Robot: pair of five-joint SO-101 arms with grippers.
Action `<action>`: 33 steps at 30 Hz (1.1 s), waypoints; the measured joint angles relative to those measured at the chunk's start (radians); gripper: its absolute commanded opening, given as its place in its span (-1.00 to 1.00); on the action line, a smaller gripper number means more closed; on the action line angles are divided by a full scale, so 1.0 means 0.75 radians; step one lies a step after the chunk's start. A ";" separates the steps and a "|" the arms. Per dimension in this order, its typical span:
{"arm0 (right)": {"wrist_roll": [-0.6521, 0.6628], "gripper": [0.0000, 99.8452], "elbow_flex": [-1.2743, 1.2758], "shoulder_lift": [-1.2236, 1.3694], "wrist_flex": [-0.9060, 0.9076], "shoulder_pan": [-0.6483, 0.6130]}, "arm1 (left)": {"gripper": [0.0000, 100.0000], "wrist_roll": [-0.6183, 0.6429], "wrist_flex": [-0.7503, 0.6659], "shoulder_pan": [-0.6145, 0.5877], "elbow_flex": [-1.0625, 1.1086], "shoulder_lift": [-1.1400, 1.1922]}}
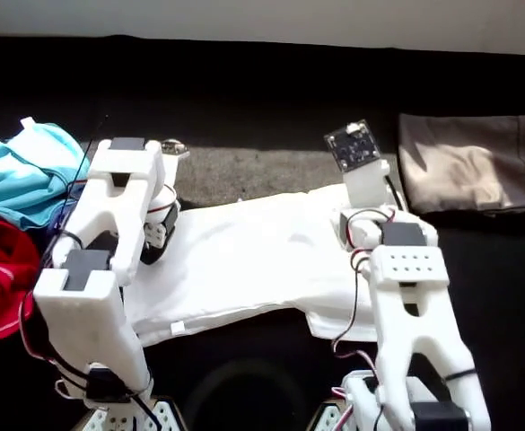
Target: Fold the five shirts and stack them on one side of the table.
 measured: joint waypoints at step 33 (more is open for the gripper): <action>0.000 -0.98 -1.622 1.299 0.483 0.180 | -0.98 0.002 0.403 -0.141 -1.733 0.953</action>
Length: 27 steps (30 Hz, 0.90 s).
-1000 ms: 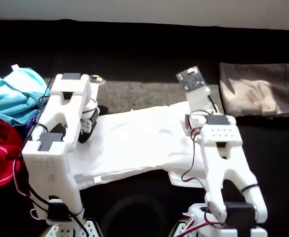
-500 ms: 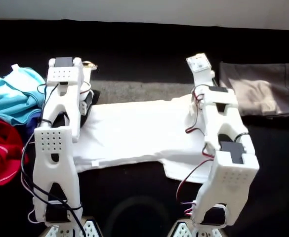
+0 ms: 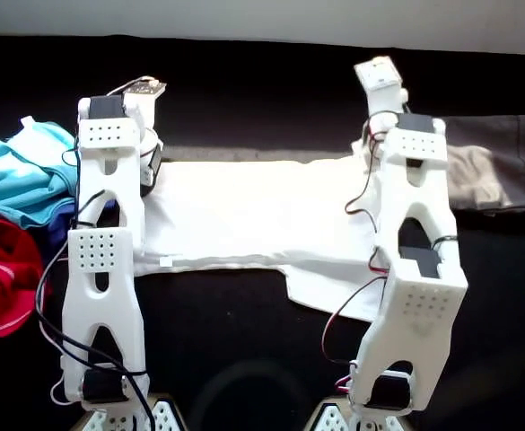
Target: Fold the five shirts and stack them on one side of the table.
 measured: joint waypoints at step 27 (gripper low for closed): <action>0.000 -0.98 -0.108 0.305 -0.070 0.084 | -0.98 -0.096 -0.518 -0.158 1.952 -1.060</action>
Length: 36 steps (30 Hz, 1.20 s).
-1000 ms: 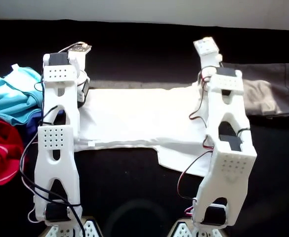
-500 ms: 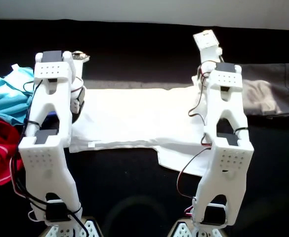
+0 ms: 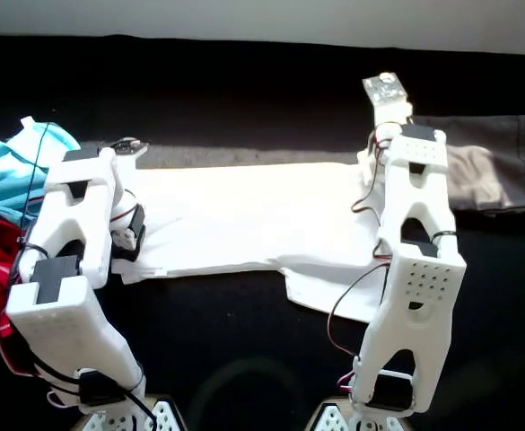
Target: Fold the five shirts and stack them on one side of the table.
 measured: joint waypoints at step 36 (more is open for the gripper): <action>-0.168 -0.98 -0.491 -0.448 0.959 -0.135 | -0.98 0.004 -0.407 0.127 0.716 -0.583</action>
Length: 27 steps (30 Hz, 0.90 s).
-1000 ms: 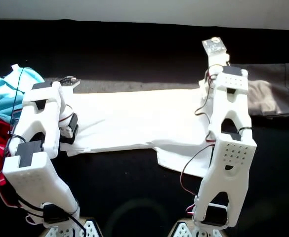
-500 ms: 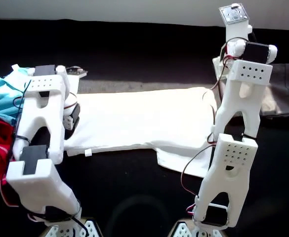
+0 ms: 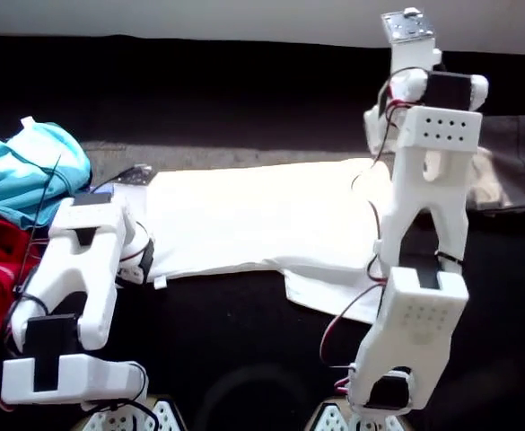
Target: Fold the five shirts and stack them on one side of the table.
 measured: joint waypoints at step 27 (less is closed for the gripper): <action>0.200 -0.98 1.798 -0.696 -0.481 -0.237 | -0.98 0.203 -0.315 -0.047 0.143 -0.043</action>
